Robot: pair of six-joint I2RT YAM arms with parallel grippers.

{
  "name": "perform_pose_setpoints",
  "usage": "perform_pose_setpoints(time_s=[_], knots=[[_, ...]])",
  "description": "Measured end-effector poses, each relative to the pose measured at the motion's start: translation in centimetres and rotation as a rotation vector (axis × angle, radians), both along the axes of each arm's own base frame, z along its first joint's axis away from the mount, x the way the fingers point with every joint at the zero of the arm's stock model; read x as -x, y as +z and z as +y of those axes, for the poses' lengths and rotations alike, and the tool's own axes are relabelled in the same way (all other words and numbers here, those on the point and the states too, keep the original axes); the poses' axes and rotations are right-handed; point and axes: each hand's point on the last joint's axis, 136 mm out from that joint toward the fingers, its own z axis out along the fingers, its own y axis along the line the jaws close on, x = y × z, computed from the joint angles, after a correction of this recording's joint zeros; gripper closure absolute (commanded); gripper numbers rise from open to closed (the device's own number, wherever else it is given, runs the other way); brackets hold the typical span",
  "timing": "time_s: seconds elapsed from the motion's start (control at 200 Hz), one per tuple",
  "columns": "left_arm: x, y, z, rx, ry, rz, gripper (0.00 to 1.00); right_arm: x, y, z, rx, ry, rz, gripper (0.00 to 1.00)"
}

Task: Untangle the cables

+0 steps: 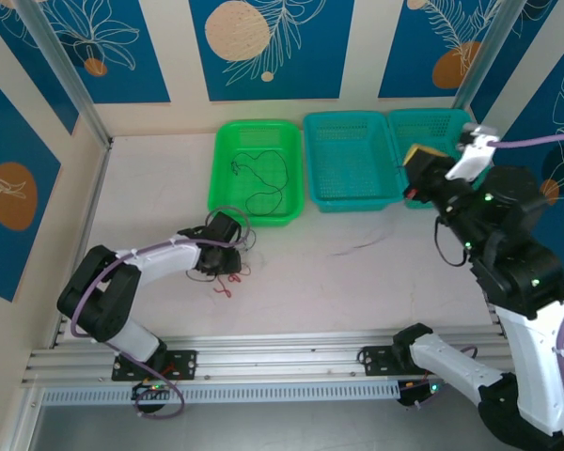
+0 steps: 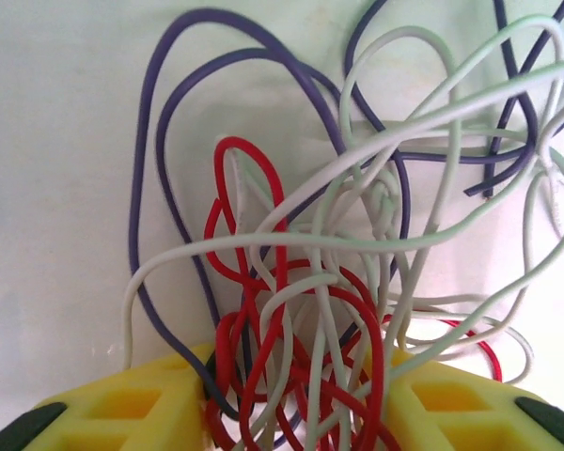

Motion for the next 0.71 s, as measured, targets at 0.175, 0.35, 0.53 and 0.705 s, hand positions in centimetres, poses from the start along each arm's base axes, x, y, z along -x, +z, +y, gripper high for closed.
perform_pose_setpoints(time_s=[0.175, 0.35, 0.53, 0.705], knots=[[0.6, 0.0, 0.7, -0.008, 0.014, -0.008, 0.57, -0.3, 4.5, -1.7, -0.013, -0.046, -0.089, 1.0], [1.1, 0.3, 1.0, 0.006, 0.007, -0.028, 0.53, -1.7, 6.3, -0.9, -0.055, 0.006, -0.101, 1.0], [0.8, 3.2, 0.0, 0.111, -0.069, -0.174, 0.01, -3.6, 7.4, 0.9, -0.115, 0.097, -0.088, 1.0], [-0.1, 8.1, -0.6, 0.179, -0.131, -0.349, 0.0, -5.7, 9.4, 3.3, -0.2, 0.219, -0.097, 1.0]])
